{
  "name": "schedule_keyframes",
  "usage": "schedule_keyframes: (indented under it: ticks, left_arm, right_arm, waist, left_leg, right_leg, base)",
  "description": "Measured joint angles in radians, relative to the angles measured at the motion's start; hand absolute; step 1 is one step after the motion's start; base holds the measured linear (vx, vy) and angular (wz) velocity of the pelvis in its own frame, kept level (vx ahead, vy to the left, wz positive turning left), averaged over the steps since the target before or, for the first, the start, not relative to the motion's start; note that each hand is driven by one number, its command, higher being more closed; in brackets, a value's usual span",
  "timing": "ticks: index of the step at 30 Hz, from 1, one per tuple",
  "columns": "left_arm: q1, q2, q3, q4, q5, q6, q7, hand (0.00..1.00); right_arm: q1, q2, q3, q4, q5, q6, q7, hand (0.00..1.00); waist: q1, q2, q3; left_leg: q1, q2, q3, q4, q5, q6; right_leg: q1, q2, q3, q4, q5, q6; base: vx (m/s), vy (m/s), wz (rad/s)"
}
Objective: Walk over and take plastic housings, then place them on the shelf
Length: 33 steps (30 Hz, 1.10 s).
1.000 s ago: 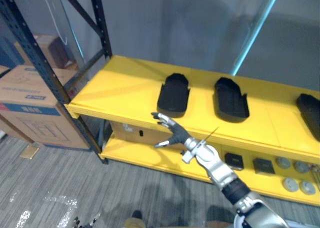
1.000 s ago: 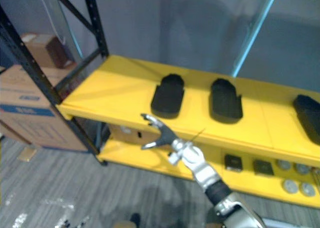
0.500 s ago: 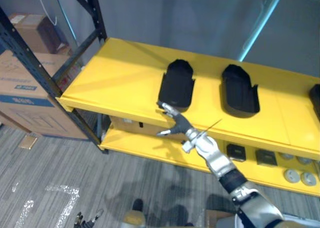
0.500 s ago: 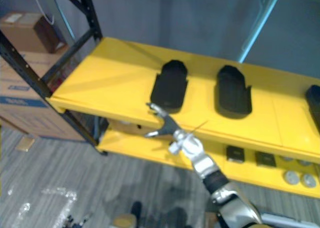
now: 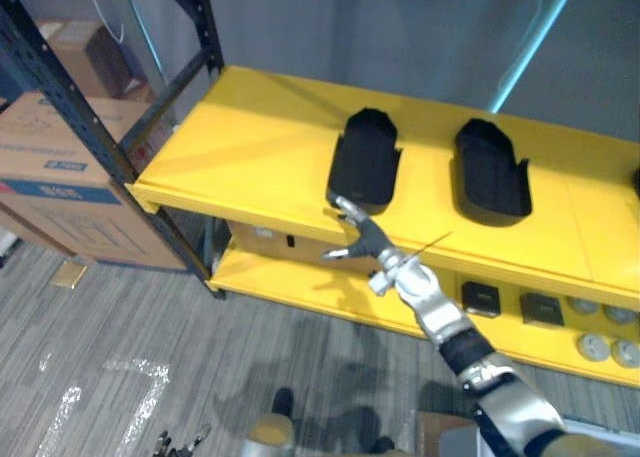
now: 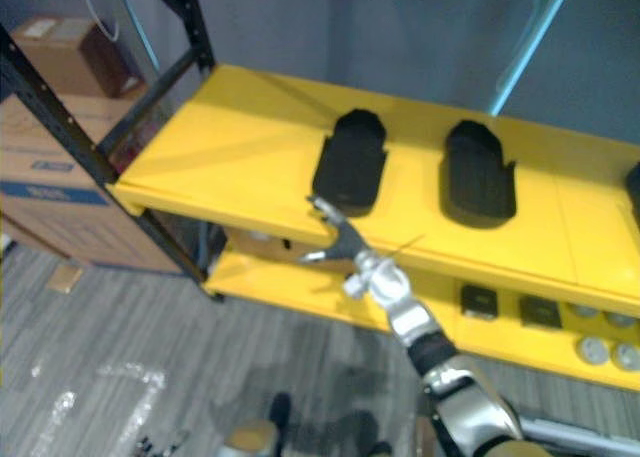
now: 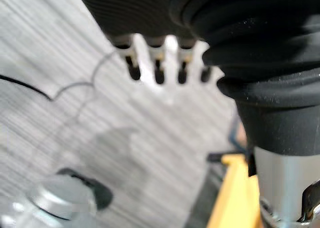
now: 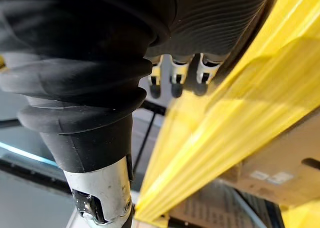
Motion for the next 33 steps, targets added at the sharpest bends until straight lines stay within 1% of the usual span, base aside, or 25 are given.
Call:
schedule_keyframes:
  ticks: [4, 6, 9, 15, 20, 23, 31, 33]
  left_arm:
    - [0.0, -0.002, -0.005, -0.002, -0.001, 0.0, -0.002, 0.0]
    - [0.0, -0.003, -0.008, -0.004, -0.001, 0.001, -0.004, 0.0]
    - [-0.001, 0.0, -0.011, -0.006, -0.021, 0.001, -0.006, 0.0]
    - [-0.001, 0.004, -0.039, -0.005, -0.031, 0.001, -0.007, 0.0]
    - [-0.001, 0.004, -0.043, -0.01, -0.037, 0.002, -0.007, 0.0]
    - [-0.003, 0.004, -0.046, -0.028, -0.038, 0.004, -0.006, 0.0]
    - [-0.011, 0.005, -0.051, -0.034, -0.043, 0.006, -0.006, 0.0]
    - [-0.011, 0.01, -0.079, -0.034, -0.069, 0.011, -0.006, 0.0]
  right_arm:
    - [-0.03, -0.009, -0.001, 0.021, -0.008, -0.022, -0.038, 0.0]
    - [-0.051, -0.028, -0.001, 0.021, -0.008, -0.035, -0.04, 0.0]
    - [-0.066, -0.042, -0.018, 0.021, -0.008, -0.036, -0.041, 0.0]
    - [-0.089, -0.05, -0.019, 0.024, -0.009, -0.036, -0.041, 0.0]
    - [-0.119, -0.06, -0.019, 0.061, -0.011, -0.036, -0.043, 0.0]
    - [-0.144, -0.068, -0.019, 0.072, -0.011, -0.035, -0.057, 0.0]
    - [-0.185, -0.074, -0.019, 0.115, -0.011, -0.036, -0.059, 0.0]
    - [-0.194, -0.074, -0.019, 0.131, -0.011, -0.04, -0.06, 0.0]
  waist:
    - [0.0, 0.011, 0.011]
    - [-0.001, 0.025, 0.021]
    - [-0.001, 0.041, 0.032]
    - [-0.001, 0.05, 0.056]
    - [-0.001, 0.051, 0.057]
    - [0.0, 0.059, 0.076]
    - [0.0, 0.076, 0.093]
    - [0.0, 0.076, 0.093]
  left_leg:
    - [-0.051, 0.009, -0.001, 0.11, -0.059, 0.001]
    - [-0.077, 0.018, -0.002, 0.17, -0.092, 0.001]
    - [-0.093, 0.027, -0.001, 0.205, -0.112, 0.001]
    - [-0.097, 0.038, 0.0, 0.22, -0.114, -0.001]
    - [-0.108, 0.041, 0.0, 0.223, -0.114, -0.001]
    - [-0.112, 0.043, 0.0, 0.234, -0.114, -0.001]
    - [-0.112, 0.045, 0.001, 0.232, -0.115, -0.001]
    - [-0.112, 0.047, 0.001, 0.23, -0.114, -0.001]
  right_leg:
    - [0.001, 0.01, 0.002, 0.001, 0.002, -0.004]
    - [0.001, 0.017, 0.005, 0.006, 0.001, -0.007]
    - [-0.001, 0.023, 0.009, 0.014, -0.007, -0.019]
    - [-0.003, 0.028, 0.013, 0.02, -0.012, -0.025]
    - [-0.015, 0.03, 0.014, 0.023, -0.013, -0.027]
    - [-0.021, 0.03, 0.018, 0.033, -0.013, -0.027]
    - [-0.023, 0.029, 0.021, 0.041, -0.019, -0.03]
    - [-0.027, 0.029, 0.021, 0.047, -0.022, -0.031]
  base:
    - [0.0, 0.006, -0.01]
    - [-0.02, 0.033, -0.05]
    - [-0.05, 0.034, -0.03]
    - [0.0, 0.006, -0.01]
    - [0.0, 0.0, 0.0]
    - [0.0, 0.0, 0.0]
    - [0.0, 0.0, 0.0]
    - [0.0, 0.0, 0.0]
